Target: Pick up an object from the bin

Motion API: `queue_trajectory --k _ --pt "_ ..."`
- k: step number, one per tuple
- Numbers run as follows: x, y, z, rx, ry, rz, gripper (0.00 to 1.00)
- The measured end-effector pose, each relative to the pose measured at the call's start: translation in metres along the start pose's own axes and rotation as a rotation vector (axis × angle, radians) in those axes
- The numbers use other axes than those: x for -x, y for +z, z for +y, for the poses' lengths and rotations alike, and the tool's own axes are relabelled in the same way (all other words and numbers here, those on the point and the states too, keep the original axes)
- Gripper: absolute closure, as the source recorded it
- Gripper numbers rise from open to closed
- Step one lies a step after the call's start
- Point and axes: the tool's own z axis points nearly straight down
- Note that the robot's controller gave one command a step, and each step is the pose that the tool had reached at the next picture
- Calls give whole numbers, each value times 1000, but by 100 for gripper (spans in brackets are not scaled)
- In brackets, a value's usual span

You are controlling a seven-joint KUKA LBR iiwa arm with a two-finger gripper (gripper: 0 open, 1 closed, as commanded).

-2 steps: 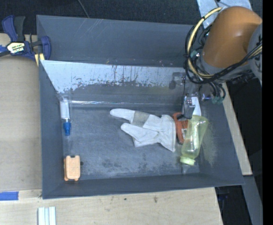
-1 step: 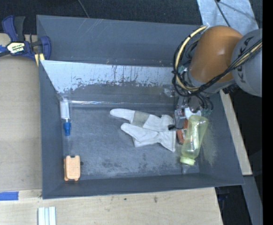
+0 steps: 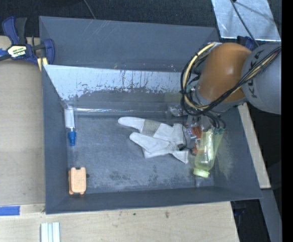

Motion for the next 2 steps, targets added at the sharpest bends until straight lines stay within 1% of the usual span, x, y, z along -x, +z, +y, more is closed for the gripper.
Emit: queue_trajectory --k 1,2 --pt "4 22 8 -1 -29 -1 100" --pt "4 22 8 -1 -29 -1 100"
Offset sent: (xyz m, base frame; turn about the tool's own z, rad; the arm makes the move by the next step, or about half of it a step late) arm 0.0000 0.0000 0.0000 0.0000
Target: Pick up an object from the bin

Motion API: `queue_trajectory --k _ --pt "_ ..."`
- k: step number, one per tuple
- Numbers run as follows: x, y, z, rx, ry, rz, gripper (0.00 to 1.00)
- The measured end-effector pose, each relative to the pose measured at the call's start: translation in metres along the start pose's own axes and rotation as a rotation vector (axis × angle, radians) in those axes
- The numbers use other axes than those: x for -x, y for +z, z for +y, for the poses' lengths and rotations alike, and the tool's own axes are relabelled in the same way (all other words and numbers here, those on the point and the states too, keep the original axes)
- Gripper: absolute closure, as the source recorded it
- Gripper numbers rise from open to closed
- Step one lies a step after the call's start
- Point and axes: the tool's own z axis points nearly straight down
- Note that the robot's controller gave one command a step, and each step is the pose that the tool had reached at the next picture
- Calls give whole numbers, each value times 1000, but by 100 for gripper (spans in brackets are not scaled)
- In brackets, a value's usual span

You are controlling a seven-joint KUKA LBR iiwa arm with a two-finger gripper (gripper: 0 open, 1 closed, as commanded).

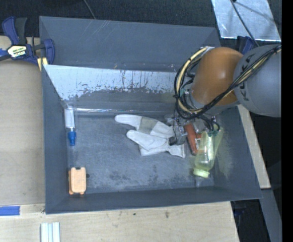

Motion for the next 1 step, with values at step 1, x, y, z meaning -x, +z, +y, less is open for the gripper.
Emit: queue_trajectory --k 1 --pt "-24 -139 -13 0 -37 1 100"
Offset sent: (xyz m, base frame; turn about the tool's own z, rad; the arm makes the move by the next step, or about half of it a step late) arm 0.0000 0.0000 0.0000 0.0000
